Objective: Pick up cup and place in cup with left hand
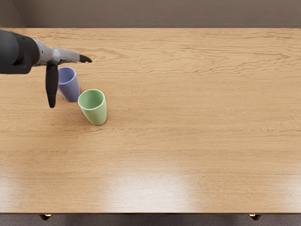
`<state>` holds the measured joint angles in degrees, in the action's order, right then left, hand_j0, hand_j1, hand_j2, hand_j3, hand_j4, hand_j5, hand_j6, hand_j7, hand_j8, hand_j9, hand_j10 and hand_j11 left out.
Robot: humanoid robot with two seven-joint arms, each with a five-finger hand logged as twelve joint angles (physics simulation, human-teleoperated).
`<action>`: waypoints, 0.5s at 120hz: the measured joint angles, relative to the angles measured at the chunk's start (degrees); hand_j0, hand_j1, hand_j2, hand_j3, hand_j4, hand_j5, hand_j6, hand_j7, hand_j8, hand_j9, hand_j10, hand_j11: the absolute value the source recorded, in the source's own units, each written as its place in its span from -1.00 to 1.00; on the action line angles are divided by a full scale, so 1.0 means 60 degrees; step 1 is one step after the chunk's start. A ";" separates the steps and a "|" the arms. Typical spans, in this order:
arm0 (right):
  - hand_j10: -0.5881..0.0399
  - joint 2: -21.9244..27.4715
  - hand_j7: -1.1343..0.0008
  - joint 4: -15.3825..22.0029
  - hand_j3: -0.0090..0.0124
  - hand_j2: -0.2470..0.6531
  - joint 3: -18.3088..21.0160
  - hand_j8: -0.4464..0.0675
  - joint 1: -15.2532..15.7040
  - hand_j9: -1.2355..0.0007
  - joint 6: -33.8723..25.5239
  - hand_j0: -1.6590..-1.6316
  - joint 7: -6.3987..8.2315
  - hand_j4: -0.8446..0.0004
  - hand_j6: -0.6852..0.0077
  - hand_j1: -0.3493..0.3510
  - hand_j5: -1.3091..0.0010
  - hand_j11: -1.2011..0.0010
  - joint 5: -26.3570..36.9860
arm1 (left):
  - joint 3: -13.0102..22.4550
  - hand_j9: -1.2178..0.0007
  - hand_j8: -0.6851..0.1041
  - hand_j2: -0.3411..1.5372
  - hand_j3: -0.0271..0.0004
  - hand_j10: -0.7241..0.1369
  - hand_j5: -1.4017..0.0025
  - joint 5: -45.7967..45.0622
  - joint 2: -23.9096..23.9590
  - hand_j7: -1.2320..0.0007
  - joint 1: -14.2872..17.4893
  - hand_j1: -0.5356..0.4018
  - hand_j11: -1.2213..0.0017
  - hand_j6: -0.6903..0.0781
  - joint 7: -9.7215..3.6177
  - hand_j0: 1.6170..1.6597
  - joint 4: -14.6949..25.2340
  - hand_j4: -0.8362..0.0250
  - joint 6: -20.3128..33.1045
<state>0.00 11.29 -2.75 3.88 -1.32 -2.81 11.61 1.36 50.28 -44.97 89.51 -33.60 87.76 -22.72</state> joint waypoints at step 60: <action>0.80 0.0000 0.94 -0.0007 -0.16 -0.46 0.0005 0.64 0.0040 0.95 -0.0003 -0.93 0.0014 0.94 0.91 -0.92 0.95 0.95 -0.0001 | 0.0023 0.96 0.68 -0.63 0.97 0.63 0.96 0.2015 0.1255 0.96 -0.1075 0.84 0.95 0.73 -0.0231 0.92 0.1013 0.89 0.1892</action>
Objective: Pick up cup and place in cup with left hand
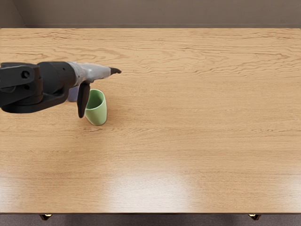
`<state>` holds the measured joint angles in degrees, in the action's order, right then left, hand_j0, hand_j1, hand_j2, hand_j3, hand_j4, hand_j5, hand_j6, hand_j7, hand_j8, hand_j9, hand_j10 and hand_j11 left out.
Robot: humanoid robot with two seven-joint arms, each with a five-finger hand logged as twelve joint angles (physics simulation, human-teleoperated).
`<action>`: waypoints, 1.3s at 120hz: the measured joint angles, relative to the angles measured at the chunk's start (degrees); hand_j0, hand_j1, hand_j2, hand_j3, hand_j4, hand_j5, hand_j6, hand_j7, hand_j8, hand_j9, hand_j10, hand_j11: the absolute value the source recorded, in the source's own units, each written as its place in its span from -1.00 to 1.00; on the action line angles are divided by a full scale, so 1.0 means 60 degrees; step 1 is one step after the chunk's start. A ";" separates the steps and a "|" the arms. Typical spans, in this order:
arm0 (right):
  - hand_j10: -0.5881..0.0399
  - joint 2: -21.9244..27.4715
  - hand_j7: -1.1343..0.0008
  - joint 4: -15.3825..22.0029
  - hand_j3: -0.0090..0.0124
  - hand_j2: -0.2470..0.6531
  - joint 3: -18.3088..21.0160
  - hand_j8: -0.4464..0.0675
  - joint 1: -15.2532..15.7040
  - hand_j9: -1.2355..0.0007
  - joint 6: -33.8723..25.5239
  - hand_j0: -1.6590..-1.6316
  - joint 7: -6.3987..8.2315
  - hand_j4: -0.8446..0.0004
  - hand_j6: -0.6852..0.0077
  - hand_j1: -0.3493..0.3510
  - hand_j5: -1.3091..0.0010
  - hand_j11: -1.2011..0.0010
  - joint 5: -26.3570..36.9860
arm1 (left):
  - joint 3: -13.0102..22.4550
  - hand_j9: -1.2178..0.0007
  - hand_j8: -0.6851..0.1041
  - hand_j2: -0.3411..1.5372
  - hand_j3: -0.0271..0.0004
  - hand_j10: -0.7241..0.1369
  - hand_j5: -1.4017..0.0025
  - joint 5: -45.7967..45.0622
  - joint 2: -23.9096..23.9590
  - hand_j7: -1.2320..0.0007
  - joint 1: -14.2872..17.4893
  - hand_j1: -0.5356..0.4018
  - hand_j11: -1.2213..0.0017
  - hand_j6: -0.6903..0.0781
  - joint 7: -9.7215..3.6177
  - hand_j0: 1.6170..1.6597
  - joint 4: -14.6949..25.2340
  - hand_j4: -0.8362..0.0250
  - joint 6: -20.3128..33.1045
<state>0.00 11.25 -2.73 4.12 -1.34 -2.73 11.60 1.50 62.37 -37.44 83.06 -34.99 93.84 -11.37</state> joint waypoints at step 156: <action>0.80 0.0000 0.94 0.0000 -0.16 -0.46 0.0000 0.64 -0.0001 0.95 0.0003 -0.93 0.0006 0.94 0.91 -0.92 0.95 0.95 0.0000 | 0.0010 0.38 -0.01 -0.57 0.97 0.00 0.46 0.0880 0.0323 0.39 -0.1421 0.15 0.38 0.03 -0.0002 0.92 -0.0720 0.26 0.0873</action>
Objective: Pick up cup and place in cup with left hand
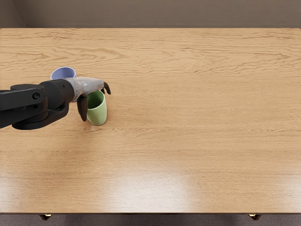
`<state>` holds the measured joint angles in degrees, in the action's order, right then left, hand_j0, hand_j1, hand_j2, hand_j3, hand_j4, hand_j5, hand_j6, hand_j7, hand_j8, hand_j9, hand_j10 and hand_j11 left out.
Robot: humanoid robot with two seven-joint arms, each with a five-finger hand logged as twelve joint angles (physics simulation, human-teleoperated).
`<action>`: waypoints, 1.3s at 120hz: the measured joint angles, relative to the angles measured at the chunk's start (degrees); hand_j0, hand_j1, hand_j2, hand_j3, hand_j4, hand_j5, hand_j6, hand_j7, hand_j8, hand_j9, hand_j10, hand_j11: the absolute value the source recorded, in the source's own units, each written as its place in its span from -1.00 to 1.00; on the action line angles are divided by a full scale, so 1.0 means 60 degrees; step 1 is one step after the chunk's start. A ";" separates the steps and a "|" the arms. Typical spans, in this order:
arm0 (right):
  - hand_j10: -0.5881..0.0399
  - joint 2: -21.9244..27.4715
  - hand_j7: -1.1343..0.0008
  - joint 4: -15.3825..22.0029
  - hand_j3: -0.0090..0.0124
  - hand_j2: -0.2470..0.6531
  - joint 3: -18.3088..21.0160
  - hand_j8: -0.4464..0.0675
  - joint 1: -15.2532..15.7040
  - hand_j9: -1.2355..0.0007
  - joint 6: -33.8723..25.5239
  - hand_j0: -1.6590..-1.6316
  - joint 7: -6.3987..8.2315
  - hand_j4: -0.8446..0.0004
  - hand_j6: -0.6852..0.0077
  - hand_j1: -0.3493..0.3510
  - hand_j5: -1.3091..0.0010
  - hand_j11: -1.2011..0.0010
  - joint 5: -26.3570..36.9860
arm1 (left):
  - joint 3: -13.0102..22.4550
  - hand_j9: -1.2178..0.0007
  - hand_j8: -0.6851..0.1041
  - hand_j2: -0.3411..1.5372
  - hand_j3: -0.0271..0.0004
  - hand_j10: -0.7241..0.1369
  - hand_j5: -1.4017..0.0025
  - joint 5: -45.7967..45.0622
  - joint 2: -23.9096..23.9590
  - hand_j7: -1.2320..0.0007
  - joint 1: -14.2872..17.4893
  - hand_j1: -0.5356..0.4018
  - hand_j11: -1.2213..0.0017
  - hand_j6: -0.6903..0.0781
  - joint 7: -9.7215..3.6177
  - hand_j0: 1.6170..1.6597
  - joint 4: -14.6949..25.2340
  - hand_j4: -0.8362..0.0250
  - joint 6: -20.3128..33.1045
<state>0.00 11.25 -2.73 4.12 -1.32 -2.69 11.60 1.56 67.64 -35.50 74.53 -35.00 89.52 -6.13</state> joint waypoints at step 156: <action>0.80 0.0000 0.94 -0.0194 -0.16 -0.46 0.0000 0.64 -0.0056 0.95 0.0000 -0.93 0.0009 0.94 0.91 -0.92 0.95 0.95 0.0001 | -0.0739 0.09 -0.18 -0.57 0.97 -0.28 0.21 -0.0119 0.0160 0.10 0.0920 0.02 0.09 -0.10 -0.0001 0.81 -0.0058 -0.03 -0.0762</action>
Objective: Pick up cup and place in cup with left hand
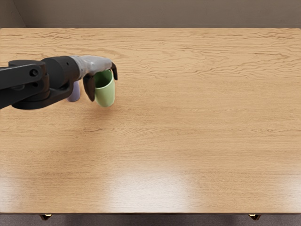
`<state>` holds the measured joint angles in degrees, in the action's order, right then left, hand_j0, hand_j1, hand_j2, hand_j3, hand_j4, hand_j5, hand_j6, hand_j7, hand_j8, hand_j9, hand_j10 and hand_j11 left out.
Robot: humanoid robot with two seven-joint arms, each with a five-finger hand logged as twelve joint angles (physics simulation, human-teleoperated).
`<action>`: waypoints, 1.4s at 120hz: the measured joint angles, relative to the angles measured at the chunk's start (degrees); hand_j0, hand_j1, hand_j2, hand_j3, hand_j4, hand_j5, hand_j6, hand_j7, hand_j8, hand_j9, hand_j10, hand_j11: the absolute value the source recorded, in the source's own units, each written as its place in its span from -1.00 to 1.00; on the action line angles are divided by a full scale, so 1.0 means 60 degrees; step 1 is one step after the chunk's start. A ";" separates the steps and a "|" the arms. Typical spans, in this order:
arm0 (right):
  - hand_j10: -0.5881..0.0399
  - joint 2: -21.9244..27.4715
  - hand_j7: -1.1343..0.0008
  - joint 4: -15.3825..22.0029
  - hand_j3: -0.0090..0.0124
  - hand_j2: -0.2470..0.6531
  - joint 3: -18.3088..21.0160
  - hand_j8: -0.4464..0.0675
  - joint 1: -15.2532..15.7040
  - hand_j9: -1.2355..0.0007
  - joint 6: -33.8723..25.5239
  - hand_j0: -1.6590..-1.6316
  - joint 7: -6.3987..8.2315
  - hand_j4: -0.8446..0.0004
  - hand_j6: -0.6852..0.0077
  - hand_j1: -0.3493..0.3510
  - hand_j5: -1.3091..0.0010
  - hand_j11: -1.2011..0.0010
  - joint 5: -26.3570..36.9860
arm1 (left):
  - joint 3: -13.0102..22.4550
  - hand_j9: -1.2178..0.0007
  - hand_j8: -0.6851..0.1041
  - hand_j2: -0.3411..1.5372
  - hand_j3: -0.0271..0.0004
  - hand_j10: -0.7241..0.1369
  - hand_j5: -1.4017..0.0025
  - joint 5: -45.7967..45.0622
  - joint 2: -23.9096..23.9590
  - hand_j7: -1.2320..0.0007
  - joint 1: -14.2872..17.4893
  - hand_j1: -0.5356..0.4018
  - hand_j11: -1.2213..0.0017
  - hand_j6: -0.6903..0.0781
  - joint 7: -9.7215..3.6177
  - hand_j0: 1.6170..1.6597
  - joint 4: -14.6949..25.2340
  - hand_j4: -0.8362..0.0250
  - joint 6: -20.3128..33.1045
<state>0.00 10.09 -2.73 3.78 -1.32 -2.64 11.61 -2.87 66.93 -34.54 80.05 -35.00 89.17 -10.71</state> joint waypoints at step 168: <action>0.80 0.0000 0.94 0.0004 -0.16 -0.46 -0.0006 0.64 -0.0015 0.95 -0.0003 -0.93 0.0000 0.94 0.91 -0.92 0.95 0.95 -0.0002 | -0.1599 0.08 -0.18 -0.57 0.97 -0.28 0.22 -0.0417 -0.2124 0.11 0.0353 0.02 0.08 -0.12 0.0001 0.79 -0.0261 -0.06 -0.2220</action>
<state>0.00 10.11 -2.77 3.69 -1.34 -2.64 11.60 -12.47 64.43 -47.28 82.17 -35.00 87.60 -24.03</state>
